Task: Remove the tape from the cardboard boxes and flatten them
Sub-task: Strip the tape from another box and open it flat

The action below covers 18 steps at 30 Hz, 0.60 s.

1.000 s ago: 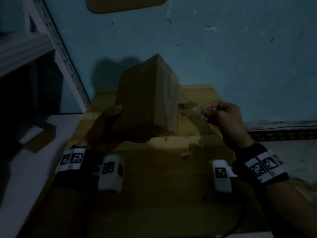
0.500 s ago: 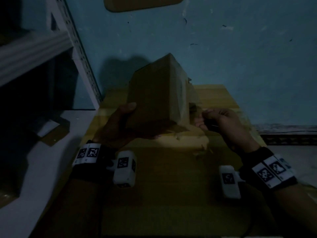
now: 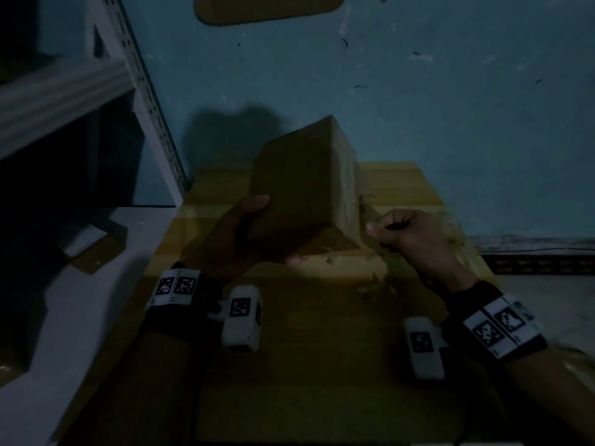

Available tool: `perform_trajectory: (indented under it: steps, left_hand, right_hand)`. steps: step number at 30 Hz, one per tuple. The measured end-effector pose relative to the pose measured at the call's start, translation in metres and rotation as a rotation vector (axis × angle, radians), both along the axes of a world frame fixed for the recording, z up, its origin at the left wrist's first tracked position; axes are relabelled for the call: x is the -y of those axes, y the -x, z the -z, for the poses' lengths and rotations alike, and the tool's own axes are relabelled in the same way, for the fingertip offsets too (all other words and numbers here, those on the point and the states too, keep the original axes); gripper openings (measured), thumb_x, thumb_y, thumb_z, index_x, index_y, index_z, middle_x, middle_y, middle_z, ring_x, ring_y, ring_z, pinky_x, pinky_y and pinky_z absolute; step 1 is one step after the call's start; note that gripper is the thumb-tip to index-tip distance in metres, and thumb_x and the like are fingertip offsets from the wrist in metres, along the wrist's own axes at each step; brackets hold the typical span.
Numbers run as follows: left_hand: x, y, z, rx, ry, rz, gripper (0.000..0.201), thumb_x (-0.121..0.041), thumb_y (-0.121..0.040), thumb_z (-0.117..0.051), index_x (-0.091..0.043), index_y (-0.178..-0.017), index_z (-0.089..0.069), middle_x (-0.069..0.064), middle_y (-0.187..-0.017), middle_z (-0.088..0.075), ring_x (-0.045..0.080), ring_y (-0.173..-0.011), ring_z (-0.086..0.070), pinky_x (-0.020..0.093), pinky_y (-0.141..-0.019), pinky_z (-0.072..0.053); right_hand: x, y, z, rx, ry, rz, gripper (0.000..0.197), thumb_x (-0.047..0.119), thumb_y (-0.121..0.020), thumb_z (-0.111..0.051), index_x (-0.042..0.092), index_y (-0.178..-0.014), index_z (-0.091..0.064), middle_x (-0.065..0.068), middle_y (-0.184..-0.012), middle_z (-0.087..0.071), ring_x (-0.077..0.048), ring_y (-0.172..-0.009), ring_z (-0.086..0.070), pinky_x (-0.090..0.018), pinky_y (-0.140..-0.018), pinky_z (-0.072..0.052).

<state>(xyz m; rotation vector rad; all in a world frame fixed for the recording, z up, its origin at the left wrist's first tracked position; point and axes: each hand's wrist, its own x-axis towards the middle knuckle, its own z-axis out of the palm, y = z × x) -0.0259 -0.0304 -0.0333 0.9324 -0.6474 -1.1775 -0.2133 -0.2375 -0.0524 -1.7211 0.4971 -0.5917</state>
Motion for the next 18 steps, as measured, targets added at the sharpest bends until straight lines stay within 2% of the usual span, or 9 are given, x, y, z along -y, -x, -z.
perform_trajectory:
  steps: [4,5,7,10,13,15,18]
  left_hand:
    - [0.0049,0.0025,0.0011,-0.088,0.003,-0.054,0.095,-0.039,-0.055,-0.093,-0.011,-0.135,-0.052,0.019,-0.129,-0.063,0.042,-0.107,-0.065,0.057,-0.073,-0.056]
    - [0.0057,0.0026,0.0013,-0.084,-0.005,-0.048,0.098,-0.040,-0.056,-0.092,-0.011,-0.139,-0.048,0.020,-0.132,-0.060,0.044,-0.108,-0.064,0.057,-0.073,-0.056]
    - [0.0069,0.0015,0.0023,-0.070,-0.033,-0.037,0.103,-0.041,-0.061,-0.090,-0.011,-0.146,-0.041,0.025,-0.137,-0.054,0.047,-0.106,-0.062,0.055,-0.073,-0.055]
    - [0.0081,0.0004,0.0032,-0.063,-0.040,-0.031,0.105,-0.042,-0.065,-0.087,-0.010,-0.150,-0.034,0.029,-0.139,-0.047,0.049,-0.104,-0.061,0.052,-0.072,-0.055]
    - [0.0088,-0.0010,0.0031,-0.086,-0.033,-0.086,0.103,-0.041,-0.058,-0.092,-0.016,-0.146,-0.042,0.022,-0.141,-0.053,0.046,-0.113,-0.061,0.057,-0.073,-0.056]
    - [0.0085,-0.0034,0.0032,-0.089,-0.018,-0.119,0.104,-0.041,-0.057,-0.092,-0.016,-0.145,-0.042,0.020,-0.141,-0.055,0.046,-0.115,-0.060,0.059,-0.075,-0.056]
    - [0.0075,-0.0058,0.0028,-0.095,-0.013,-0.166,0.106,-0.043,-0.056,-0.092,-0.014,-0.146,-0.042,0.021,-0.139,-0.056,0.046,-0.114,-0.062,0.060,-0.079,-0.055]
  right_hand:
    - [0.0054,0.0007,0.0066,-0.012,0.026,-0.004,0.013,0.012,-0.077,-0.080,0.005,-0.082,-0.071,0.008,-0.069,-0.072,-0.003,-0.066,-0.065,-0.017,-0.061,-0.052]
    - [0.0054,0.0009,0.0064,-0.015,-0.001,-0.007,0.009,0.007,-0.079,-0.079,0.007,-0.086,-0.074,0.006,-0.074,-0.076,-0.004,-0.071,-0.069,-0.018,-0.064,-0.054]
    - [0.0062,0.0008,0.0057,-0.041,-0.062,-0.011,0.015,-0.002,-0.086,-0.073,0.010,-0.093,-0.077,0.002,-0.083,-0.079,-0.008,-0.080,-0.073,-0.022,-0.075,-0.059]
    - [0.0072,0.0014,0.0040,-0.052,-0.143,-0.011,0.010,0.006,-0.093,-0.069,0.001,-0.090,-0.077,-0.007,-0.086,-0.079,-0.014,-0.092,-0.074,-0.032,-0.087,-0.059]
    - [0.0077,0.0027,0.0047,-0.027,-0.064,-0.021,0.013,0.014,-0.083,-0.078,0.001,-0.086,-0.077,-0.010,-0.080,-0.077,-0.015,-0.077,-0.071,-0.030,-0.076,-0.060]
    - [0.0074,0.0038,0.0046,-0.019,-0.030,-0.011,0.016,0.004,-0.077,-0.081,0.000,-0.091,-0.074,-0.011,-0.080,-0.077,-0.015,-0.072,-0.071,-0.027,-0.068,-0.059]
    - [0.0079,0.0037,0.0047,-0.034,-0.059,0.018,0.040,-0.010,-0.073,-0.081,0.010,-0.103,-0.065,-0.014,-0.083,-0.077,-0.016,-0.072,-0.075,-0.024,-0.063,-0.058]
